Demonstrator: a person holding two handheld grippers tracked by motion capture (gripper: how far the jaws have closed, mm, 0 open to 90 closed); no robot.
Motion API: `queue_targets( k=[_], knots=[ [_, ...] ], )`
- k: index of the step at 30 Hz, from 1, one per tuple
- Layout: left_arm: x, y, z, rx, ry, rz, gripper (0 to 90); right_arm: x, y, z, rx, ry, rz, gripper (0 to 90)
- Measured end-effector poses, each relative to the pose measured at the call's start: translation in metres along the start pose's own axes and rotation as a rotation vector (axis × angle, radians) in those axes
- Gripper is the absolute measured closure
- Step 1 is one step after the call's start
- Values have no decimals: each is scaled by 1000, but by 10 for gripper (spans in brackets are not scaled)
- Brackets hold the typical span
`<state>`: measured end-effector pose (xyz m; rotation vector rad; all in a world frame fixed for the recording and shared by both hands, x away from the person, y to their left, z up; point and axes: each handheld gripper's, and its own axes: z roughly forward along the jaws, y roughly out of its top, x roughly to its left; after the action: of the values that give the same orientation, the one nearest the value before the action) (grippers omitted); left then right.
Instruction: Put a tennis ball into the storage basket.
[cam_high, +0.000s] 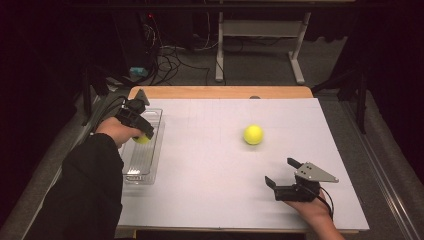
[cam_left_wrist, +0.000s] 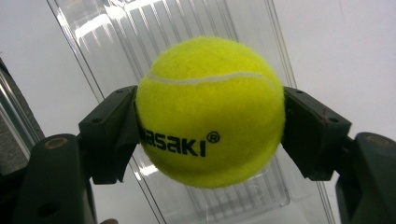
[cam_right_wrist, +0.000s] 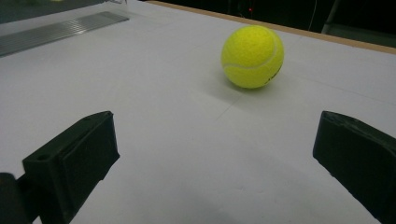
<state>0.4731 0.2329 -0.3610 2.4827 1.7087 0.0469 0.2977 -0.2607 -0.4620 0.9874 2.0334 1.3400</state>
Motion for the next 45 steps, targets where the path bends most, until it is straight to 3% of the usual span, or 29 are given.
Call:
queue_targets(
  k=[7,10,11,12,20,26,31,36,45],
  knots=[
    [1,0,-2,-25,10,-7,256,0,0,0,5,-1,-1,0],
    [0,1,-4,-18,-6,-2,26,0,0,0,5,-4,-2,0],
    [-2,0,-4,-20,17,2,6,0,0,0,5,-4,0,0],
    [-3,0,-5,-22,38,-2,6,0,0,0,5,-4,-1,0],
    [-14,-3,-8,-14,5,43,6,1,1,0,2,-1,-7,0],
    [-26,-4,-10,-25,5,75,6,1,1,2,7,-1,-7,0],
    [-38,-7,-13,-46,-31,91,6,2,0,3,9,1,-14,0],
    [-56,-10,-14,-55,-32,130,6,2,0,2,6,2,-15,0],
    [-103,-14,-8,-70,-43,241,6,2,0,1,10,-4,-10,0]
  ],
)
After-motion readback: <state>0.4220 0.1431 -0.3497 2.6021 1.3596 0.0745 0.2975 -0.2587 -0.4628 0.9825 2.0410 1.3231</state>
